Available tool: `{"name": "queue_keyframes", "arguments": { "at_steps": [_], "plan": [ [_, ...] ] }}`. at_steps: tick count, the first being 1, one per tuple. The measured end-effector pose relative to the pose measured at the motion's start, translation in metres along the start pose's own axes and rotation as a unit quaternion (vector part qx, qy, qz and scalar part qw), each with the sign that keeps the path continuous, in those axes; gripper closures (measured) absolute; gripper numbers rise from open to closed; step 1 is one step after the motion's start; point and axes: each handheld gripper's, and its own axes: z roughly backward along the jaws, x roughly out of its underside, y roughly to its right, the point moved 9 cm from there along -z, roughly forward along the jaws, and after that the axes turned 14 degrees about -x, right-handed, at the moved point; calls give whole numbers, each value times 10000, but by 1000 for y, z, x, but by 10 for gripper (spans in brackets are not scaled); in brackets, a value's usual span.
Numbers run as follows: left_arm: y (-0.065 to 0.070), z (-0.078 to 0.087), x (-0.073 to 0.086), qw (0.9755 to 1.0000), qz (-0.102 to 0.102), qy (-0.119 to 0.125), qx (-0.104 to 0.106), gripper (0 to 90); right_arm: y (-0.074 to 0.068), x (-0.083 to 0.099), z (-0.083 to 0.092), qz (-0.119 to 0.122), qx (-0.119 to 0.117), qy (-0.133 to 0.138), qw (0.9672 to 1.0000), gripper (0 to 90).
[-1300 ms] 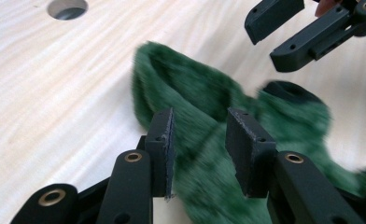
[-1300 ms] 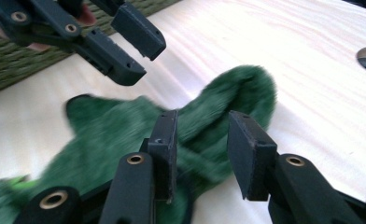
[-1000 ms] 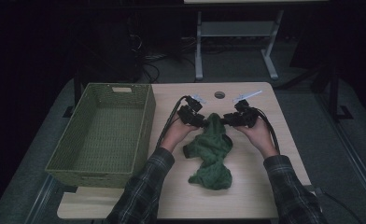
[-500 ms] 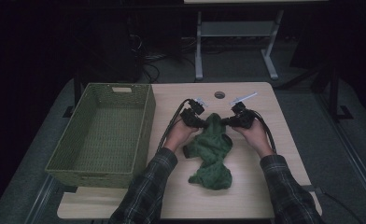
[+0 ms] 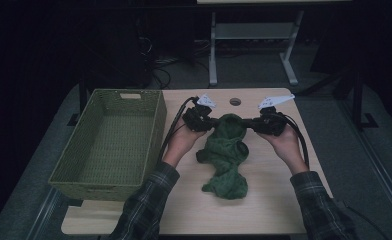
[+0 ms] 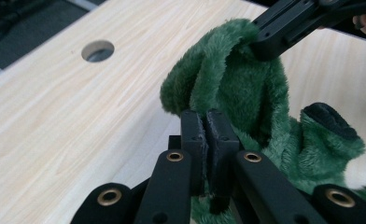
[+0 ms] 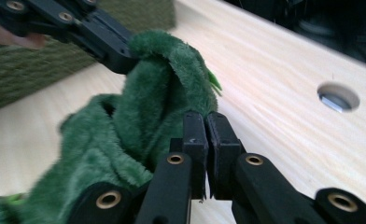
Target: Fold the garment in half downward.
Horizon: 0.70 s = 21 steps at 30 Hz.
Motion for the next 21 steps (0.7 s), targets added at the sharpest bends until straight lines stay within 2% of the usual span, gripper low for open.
{"name": "queue_keyframes", "arguments": {
  "at_steps": [6, 9, 13, 15, 19, 21],
  "plan": [
    [25, 30, 10, 9994, -255, 226, 41, 868, -38, 5, 12, 416, -109, 81, 9990, 862],
    [35, 44, 15, 9990, -273, 341, 119, 868, -56, 9, 17, 592, -175, 120, 9980, 861],
    [47, 63, 24, 9979, -346, 498, 221, 867, -79, 15, 24, 736, -285, 160, 9967, 860],
    [54, 71, 29, 9968, -479, 586, 259, 867, -87, 19, 28, 785, -349, 175, 9961, 861],
    [70, 83, 43, 9955, -594, 627, 402, 868, -108, 34, 34, 875, -473, 150, 9949, 859],
    [81, 86, 53, 9943, -720, 620, 479, 868, -116, 42, 35, 893, -530, 114, 9945, 857]
  ]
}}
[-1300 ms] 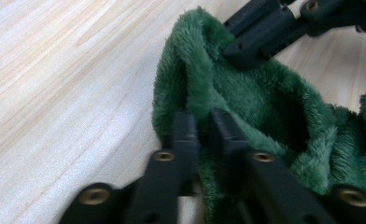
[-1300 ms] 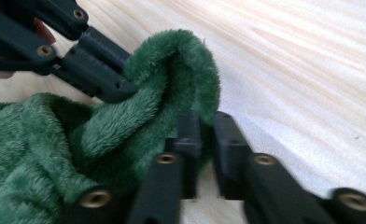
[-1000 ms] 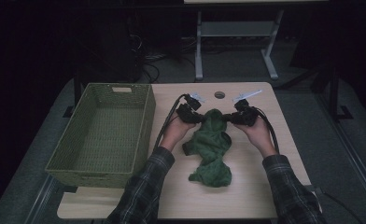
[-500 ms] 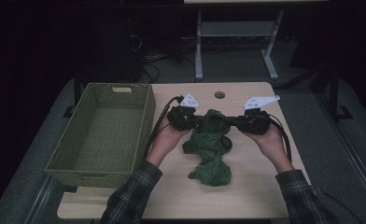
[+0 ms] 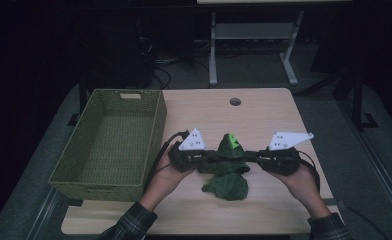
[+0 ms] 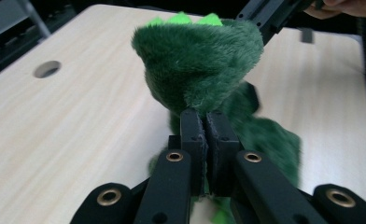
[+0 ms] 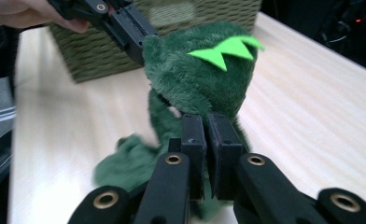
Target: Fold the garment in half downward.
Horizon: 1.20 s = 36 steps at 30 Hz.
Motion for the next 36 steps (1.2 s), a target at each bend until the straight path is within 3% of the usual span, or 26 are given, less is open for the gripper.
{"name": "queue_keyframes", "arguments": {
  "at_steps": [5, 10, 17, 21, 25, 26, 27, 28, 31, 32, 36],
  "plan": [
    [22, 5, 15, 9996, -123, -37, 237, 869, -24, 20, -3, 4, -143, -196, 9997, 857],
    [43, 9, 30, 9985, -202, -106, 505, 869, -47, 40, -9, -39, -448, -384, 9982, 857],
    [66, -1, 58, 9941, -342, -530, 878, 874, -63, 67, -19, -183, -780, -649, 9947, 857],
    [75, -7, 73, 9900, -525, -837, 1004, 883, -69, 83, -26, -283, -925, -827, 9919, 858],
    [78, -12, 83, 9866, -595, -1105, 1047, 889, -73, 96, -37, -341, -1050, -1060, 9882, 864],
    [76, -13, 86, 9843, -743, -1214, 1039, 890, -73, 99, -39, -346, -1043, -1146, 9873, 866],
    [78, -16, 88, 9851, -622, -1226, 1035, 890, -72, 103, -42, -380, -1030, -1235, 9862, 867],
    [76, -17, 89, 9845, -643, -1259, 1041, 891, -70, 106, -44, -417, -1044, -1279, 9854, 867],
    [72, -21, 91, 9842, -573, -1346, 1000, 890, -67, 106, -45, -468, -1045, -1238, 9857, 867],
    [72, -23, 91, 9848, -455, -1345, 998, 890, -66, 105, -45, -480, -1037, -1219, 9859, 868],
    [69, -20, 88, 9856, -369, -1288, 1028, 851, -62, 102, -45, -482, -997, -1180, 9868, 867]
  ]
}}
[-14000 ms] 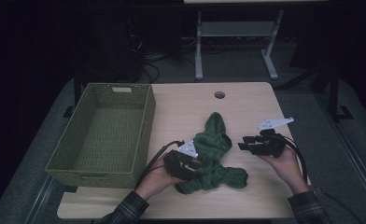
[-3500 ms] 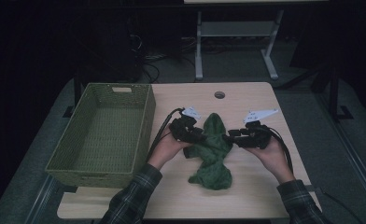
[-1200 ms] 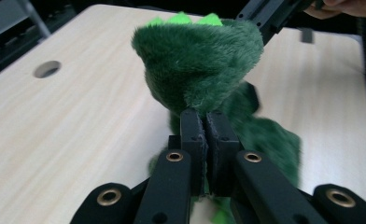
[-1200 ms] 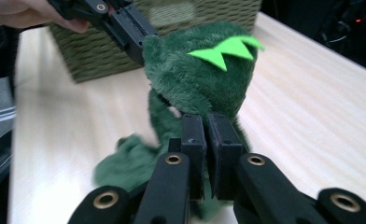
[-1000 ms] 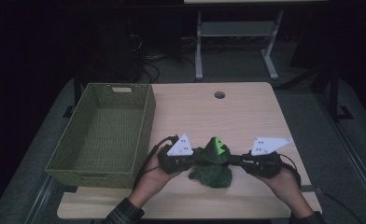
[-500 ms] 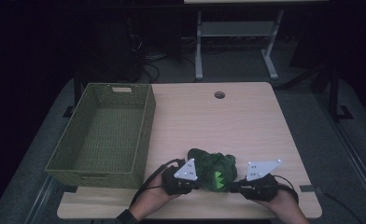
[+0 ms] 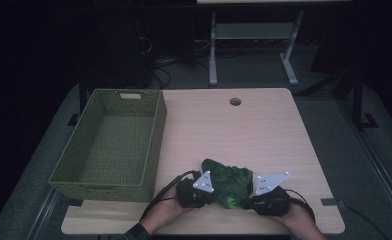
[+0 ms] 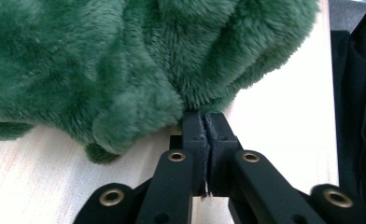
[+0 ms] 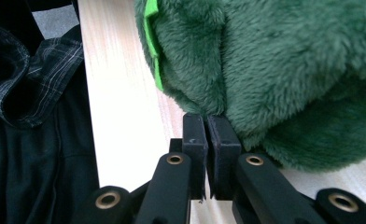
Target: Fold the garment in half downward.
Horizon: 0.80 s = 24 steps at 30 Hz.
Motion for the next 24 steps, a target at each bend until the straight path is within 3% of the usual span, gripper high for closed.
{"name": "queue_keyframes", "arguments": {
  "at_steps": [3, 11, 20, 24],
  "plan": [
    [-1, 12, -4, 9999, 52, 100, 5, 771, 1, -1, 1, 10, 19, 12, 10000, 867],
    [-17, 37, -21, 9989, 255, 381, -63, 662, 1, -1, 1, 60, 34, -11, 10000, 867],
    [-38, 38, -43, 9983, 380, 444, -79, 452, 1, -4, 0, 42, 31, 21, 10000, 867],
    [-44, 37, -55, 9979, 355, 536, -100, 431, 2, -4, 0, 19, 11, 50, 10000, 858]
  ]
}}
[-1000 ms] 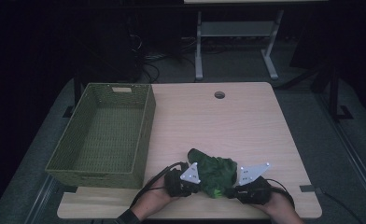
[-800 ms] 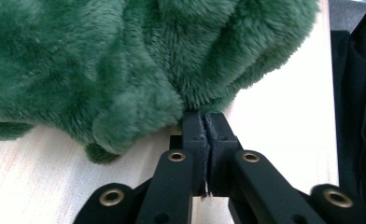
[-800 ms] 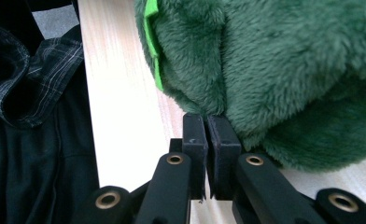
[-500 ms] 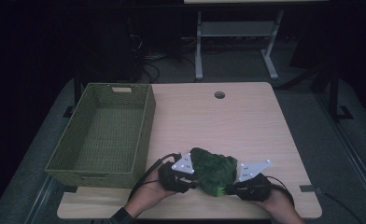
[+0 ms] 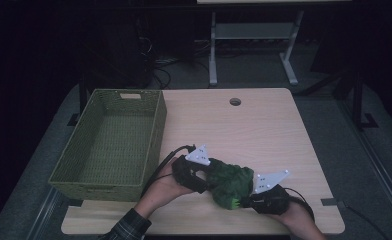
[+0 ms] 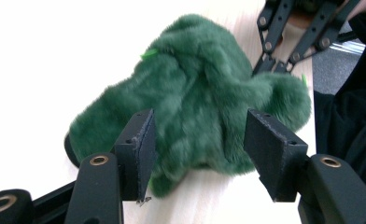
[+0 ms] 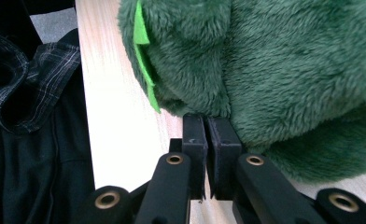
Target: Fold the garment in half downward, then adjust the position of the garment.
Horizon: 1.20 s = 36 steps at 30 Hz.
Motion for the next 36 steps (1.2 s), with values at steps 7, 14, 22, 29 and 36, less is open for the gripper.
{"name": "queue_keyframes", "arguments": {
  "at_steps": [7, 14, 22, 29, 36],
  "plan": [
    [-4, -2, -11, 9999, -57, 84, -29, 431, -4, -1, 7, -29, 106, 160, 9998, 615],
    [-8, -6, -15, 9999, -64, 115, -61, 407, -3, 7, 24, -149, 446, 323, 9984, 482],
    [-7, -16, -30, 9996, -199, 184, 65, 323, 8, 25, 44, -498, 876, 501, 9936, 284],
    [-2, -31, -36, 9990, -338, 73, 268, 195, 24, 43, 55, -794, 1264, 510, 9875, 108],
    [6, -44, -33, 9975, -507, -117, 481, 151, 44, 54, 62, -1025, 1543, 496, 9814, 24]
  ]
}}
